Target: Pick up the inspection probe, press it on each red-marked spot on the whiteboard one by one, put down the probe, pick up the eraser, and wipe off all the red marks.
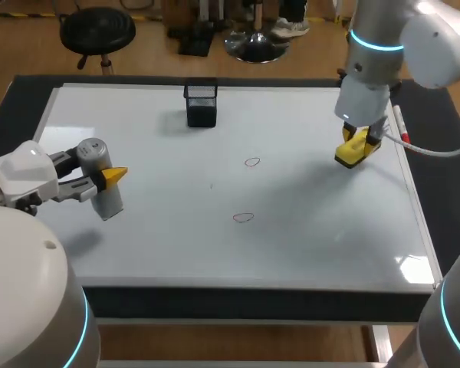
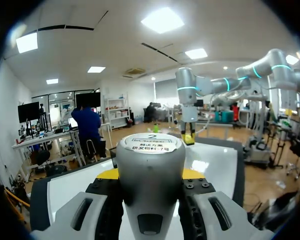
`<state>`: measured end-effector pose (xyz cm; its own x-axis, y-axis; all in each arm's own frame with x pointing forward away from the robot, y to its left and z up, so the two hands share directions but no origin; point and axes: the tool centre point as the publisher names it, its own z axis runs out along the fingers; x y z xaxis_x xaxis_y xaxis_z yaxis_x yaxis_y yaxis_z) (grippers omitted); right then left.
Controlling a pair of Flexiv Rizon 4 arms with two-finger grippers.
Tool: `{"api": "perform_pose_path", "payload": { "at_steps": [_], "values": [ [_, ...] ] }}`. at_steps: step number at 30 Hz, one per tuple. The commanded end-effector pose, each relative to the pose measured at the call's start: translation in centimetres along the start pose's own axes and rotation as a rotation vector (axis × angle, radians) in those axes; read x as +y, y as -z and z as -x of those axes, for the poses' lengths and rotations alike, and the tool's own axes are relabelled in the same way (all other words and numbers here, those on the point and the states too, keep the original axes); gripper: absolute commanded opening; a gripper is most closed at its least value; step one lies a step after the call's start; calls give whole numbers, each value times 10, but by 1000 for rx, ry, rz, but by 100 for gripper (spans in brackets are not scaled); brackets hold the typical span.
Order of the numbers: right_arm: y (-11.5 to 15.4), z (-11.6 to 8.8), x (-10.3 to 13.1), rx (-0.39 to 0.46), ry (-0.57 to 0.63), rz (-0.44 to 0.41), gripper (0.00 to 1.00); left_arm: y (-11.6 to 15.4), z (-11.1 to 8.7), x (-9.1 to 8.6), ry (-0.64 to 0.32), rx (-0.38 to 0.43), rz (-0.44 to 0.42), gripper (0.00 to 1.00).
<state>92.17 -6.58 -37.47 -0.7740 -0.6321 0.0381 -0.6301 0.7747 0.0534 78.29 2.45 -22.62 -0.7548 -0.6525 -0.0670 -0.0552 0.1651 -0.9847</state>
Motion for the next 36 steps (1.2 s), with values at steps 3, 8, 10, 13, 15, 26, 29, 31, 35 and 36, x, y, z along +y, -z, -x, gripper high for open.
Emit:
{"api": "perform_pose_path", "payload": {
  "at_steps": [3, 8, 10, 13, 15, 26, 29, 31, 35, 36],
  "values": [
    [-1, -21, -7, -36, -16, 6, 0, -3, -1, 0, -2, -8, -2, 0],
    [-1, -21, -9, -34, -18, 11, 0, -3, -1, 0, -2, -8, -2, 0],
    [-1, -21, -9, -34, -18, 11, 0, -3, -1, 0, -2, -8, -2, 0],
    [-1, -21, -9, -34, -18, 11, 0, -3, -1, 0, -2, -8, -2, 0],
    [-1, -21, -9, -34, -18, 11, 0, -3, -1, 0, -2, -8, -2, 0],
    [-1, -21, -9, -34, -18, 11, 0, -3, -1, 0, -2, -8, -2, 0],
    [-1, -21, -9, -34, -18, 11, 0, -3, -1, 0, -2, -8, -2, 0],
    [-1, -21, -9, -34, -18, 11, 0, -8, -1, -2, -3, 5, -1, 0],
    [-1, -21, -9, -34, -18, 11, 0, -29, -1, -7, -12, 60, -20, 0],
    [-1, -21, -9, -34, -18, 11, 0, -35, -2, -9, -14, 70, -27, 0]
  ]
}}
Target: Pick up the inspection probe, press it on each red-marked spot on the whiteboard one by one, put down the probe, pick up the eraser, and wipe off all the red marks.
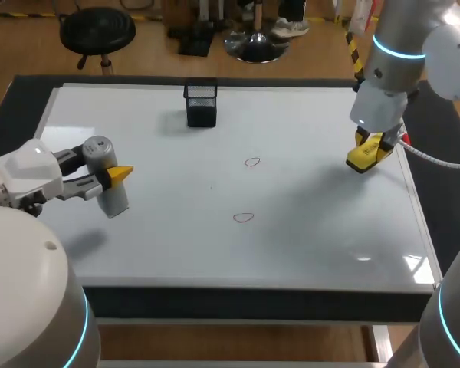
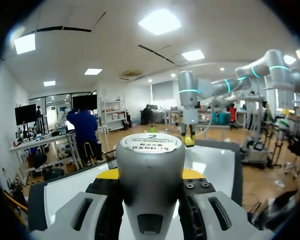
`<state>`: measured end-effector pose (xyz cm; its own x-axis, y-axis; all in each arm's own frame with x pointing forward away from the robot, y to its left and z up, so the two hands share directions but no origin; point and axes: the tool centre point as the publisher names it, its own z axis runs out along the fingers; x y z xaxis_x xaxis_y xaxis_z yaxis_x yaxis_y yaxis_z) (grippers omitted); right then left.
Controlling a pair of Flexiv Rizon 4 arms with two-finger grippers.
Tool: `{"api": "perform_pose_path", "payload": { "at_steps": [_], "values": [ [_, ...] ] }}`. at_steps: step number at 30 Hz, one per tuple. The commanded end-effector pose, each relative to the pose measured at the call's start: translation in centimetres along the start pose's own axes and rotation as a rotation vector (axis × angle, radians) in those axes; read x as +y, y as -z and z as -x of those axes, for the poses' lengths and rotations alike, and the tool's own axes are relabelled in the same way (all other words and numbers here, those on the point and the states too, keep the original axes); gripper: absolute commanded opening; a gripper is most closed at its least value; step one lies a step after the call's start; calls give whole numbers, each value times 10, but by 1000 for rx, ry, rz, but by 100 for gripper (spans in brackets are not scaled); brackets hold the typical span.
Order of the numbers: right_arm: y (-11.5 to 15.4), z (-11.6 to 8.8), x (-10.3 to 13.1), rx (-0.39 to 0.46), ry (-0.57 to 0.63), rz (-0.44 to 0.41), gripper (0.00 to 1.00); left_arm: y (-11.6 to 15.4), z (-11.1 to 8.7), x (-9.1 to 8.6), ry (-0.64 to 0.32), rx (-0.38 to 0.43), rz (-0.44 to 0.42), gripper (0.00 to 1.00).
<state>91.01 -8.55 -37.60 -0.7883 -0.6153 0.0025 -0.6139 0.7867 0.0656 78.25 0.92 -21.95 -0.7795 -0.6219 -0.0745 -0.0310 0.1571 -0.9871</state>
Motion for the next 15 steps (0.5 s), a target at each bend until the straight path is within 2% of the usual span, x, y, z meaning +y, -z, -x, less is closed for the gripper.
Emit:
{"api": "perform_pose_path", "payload": {
  "at_steps": [1, 8, 15],
  "values": [
    [1, 0, -1, 3, 2, -1, 0, -31, 9, -2, -5, 43, -14, 0],
    [1, 0, -1, 3, 2, -1, 0, -86, 2, -23, -34, 151, -73, 0],
    [1, 0, -1, 3, 2, -1, 0, -133, -6, -37, -64, 266, -96, 0]
  ]
}}
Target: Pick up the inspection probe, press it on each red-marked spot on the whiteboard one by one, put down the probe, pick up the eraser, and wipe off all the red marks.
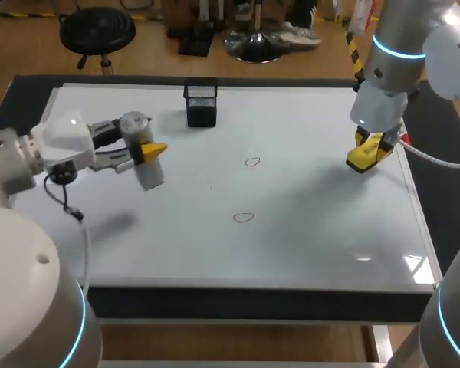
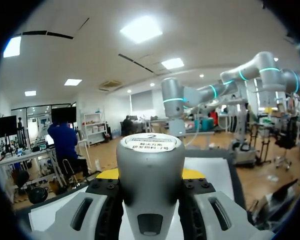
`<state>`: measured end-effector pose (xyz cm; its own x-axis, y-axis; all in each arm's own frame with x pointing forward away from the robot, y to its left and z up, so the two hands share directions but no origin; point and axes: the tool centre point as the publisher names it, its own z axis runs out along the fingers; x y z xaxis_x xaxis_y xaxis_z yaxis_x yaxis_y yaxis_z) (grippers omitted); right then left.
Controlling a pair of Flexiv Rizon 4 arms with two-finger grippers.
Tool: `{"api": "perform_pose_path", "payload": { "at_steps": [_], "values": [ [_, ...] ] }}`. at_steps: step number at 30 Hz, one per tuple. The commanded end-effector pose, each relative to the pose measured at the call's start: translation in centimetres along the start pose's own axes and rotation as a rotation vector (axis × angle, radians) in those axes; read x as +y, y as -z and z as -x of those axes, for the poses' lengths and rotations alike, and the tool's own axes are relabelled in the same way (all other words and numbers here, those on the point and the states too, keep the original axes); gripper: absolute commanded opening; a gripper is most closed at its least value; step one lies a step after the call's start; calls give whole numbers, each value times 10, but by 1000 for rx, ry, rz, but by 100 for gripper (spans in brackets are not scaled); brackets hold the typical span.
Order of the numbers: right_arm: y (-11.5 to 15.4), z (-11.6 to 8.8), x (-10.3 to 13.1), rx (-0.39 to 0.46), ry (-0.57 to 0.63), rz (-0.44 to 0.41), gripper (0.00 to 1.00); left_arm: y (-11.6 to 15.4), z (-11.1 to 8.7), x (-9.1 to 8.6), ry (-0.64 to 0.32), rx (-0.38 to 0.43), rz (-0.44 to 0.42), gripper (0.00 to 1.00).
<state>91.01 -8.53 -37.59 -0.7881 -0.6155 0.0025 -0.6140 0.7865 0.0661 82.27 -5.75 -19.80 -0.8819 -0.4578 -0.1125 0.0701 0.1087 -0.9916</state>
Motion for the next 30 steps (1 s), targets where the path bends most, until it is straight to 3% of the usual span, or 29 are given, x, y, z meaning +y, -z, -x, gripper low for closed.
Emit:
{"api": "perform_pose_path", "payload": {
  "at_steps": [1, 14, 26, 30],
  "values": [
    [1, 0, -1, 3, 1, -2, 0, -65, 13, 1, -5, 92, -2, 0],
    [1, 0, -1, 3, 1, -2, 0, -143, 0, -3, -6, 278, -43, 0],
    [1, 0, -1, 3, 1, -2, 0, -197, -8, 10, -14, 438, -63, 0],
    [1, 0, -1, 3, 1, -2, 0, -208, -8, 16, -4, 454, -59, 0]
  ]
}}
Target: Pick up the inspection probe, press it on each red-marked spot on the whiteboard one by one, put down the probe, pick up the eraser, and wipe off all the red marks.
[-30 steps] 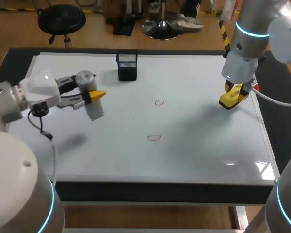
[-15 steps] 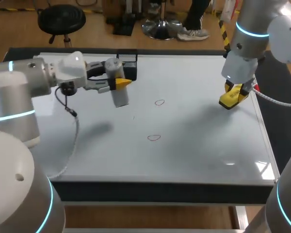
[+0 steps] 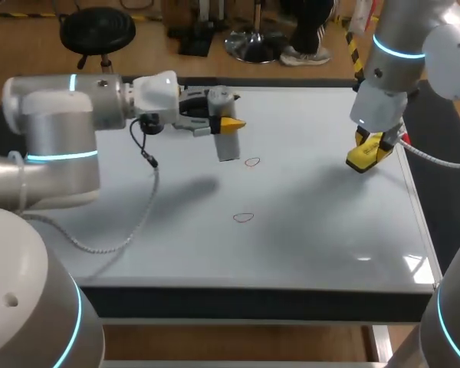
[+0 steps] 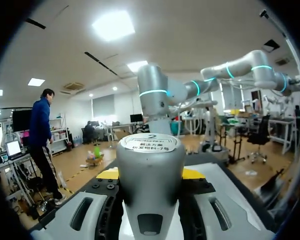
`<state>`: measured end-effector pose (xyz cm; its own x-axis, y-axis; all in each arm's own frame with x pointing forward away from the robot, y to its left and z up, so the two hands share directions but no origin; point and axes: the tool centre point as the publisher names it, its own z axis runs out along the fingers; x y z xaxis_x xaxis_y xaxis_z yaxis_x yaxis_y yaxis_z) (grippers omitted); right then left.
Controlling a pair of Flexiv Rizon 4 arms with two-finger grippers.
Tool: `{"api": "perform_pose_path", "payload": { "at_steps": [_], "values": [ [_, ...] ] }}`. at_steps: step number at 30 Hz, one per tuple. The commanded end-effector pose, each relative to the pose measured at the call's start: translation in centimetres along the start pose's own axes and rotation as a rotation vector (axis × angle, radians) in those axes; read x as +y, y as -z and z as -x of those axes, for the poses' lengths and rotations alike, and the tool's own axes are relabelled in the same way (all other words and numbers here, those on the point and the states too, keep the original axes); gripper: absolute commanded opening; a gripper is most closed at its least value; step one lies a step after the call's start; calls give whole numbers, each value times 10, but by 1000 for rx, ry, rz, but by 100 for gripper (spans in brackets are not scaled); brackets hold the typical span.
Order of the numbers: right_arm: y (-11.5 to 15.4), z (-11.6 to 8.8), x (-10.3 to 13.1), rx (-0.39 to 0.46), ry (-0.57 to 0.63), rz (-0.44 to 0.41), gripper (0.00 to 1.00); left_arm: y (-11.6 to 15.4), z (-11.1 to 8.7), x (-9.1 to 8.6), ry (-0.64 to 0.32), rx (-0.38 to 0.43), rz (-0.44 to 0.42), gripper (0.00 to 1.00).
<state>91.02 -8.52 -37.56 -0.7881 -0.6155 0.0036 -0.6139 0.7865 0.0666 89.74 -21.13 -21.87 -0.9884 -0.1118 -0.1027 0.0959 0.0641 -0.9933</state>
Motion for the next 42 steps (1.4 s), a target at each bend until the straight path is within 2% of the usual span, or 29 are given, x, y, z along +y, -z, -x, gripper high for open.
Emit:
{"api": "perform_pose_path", "payload": {
  "at_steps": [1, 10, 18, 42],
  "values": [
    [0, 0, -1, 2, 1, -2, 0, -36, 12, 10, 11, 99, -8, 0],
    [0, 0, -1, 2, 1, -2, 0, -53, 16, 29, 20, 157, -1, 0],
    [0, 0, -1, 2, 1, -2, 0, -56, 22, 41, 20, 182, -2, 0],
    [0, 0, -1, 2, 1, -2, 0, -64, 26, 63, 29, 222, 10, 0]
  ]
}}
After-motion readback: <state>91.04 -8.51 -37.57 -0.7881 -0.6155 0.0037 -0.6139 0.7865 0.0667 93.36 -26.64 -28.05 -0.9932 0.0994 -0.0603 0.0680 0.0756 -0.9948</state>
